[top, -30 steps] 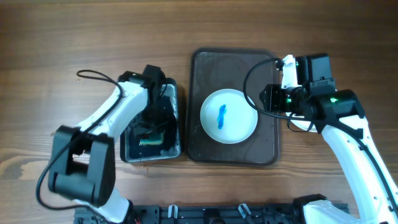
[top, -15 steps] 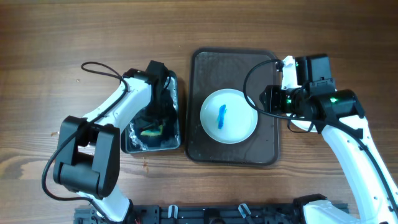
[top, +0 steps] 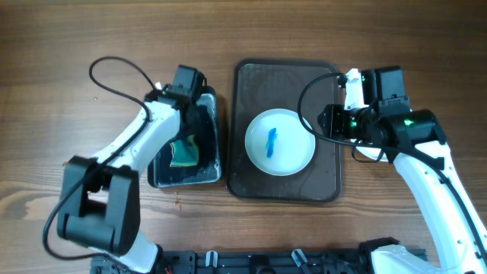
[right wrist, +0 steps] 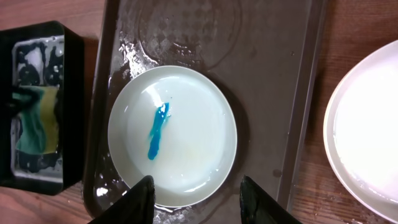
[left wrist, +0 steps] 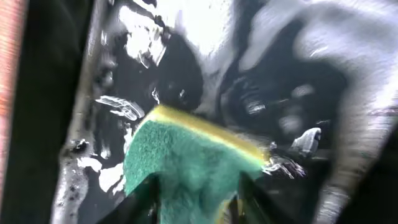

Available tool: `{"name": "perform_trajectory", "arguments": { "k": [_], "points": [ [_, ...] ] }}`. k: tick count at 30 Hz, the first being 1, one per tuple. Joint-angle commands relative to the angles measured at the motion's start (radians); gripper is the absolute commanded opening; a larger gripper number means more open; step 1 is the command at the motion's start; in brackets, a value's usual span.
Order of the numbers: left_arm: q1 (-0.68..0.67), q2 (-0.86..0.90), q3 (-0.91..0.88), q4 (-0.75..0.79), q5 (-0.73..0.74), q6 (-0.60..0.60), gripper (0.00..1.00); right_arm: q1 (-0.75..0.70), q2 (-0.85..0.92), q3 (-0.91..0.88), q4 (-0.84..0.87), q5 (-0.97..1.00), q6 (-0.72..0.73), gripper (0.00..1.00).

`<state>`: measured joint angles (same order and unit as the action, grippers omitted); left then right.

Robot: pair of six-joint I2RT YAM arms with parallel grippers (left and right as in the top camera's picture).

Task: Clean dirty plates on tray and stack at the side
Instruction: 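Grasp the green-yellow sponge with the left gripper and lift it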

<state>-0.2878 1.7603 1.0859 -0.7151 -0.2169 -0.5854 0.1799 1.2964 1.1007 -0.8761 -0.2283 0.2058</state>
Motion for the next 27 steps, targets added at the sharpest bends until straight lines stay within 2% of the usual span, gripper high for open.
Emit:
{"name": "perform_trajectory", "arguments": {
  "k": [1,8,10,12,14,16,19,21,25,27],
  "points": [
    [0.005,0.061,-0.086,0.033,-0.029,0.006,0.04,-0.004,0.003,0.01,-0.001,-0.017,0.024,0.45],
    [0.005,-0.01,-0.021,-0.091,0.014,0.006,0.06,-0.004,0.003,0.01,-0.003,-0.016,0.033,0.44],
    [0.005,-0.054,0.011,-0.149,0.024,0.006,0.61,-0.004,0.003,0.01,-0.007,-0.017,0.032,0.44],
    [0.005,-0.104,0.027,-0.196,0.03,0.005,0.81,-0.004,0.003,0.01,-0.008,-0.016,0.033,0.44],
    [0.005,-0.134,0.027,-0.225,0.041,0.002,0.86,-0.004,0.003,0.01,-0.008,-0.016,0.032,0.44],
    [0.005,-0.142,0.027,-0.26,0.06,0.002,0.83,-0.004,0.003,0.01,-0.008,-0.016,0.032,0.45],
    [0.005,-0.133,0.0,-0.29,0.071,-0.002,0.61,-0.004,0.005,0.008,-0.009,-0.014,0.032,0.45],
    [0.005,-0.127,-0.052,-0.248,0.071,-0.033,0.5,-0.004,0.014,0.001,-0.009,-0.013,0.033,0.45],
    [0.005,-0.123,-0.185,-0.084,0.117,-0.036,0.45,-0.004,0.067,-0.003,-0.027,-0.013,0.025,0.44],
    [0.004,-0.122,-0.224,-0.031,0.124,-0.036,0.34,-0.004,0.094,-0.003,-0.026,-0.013,0.026,0.44]
  ]
}}
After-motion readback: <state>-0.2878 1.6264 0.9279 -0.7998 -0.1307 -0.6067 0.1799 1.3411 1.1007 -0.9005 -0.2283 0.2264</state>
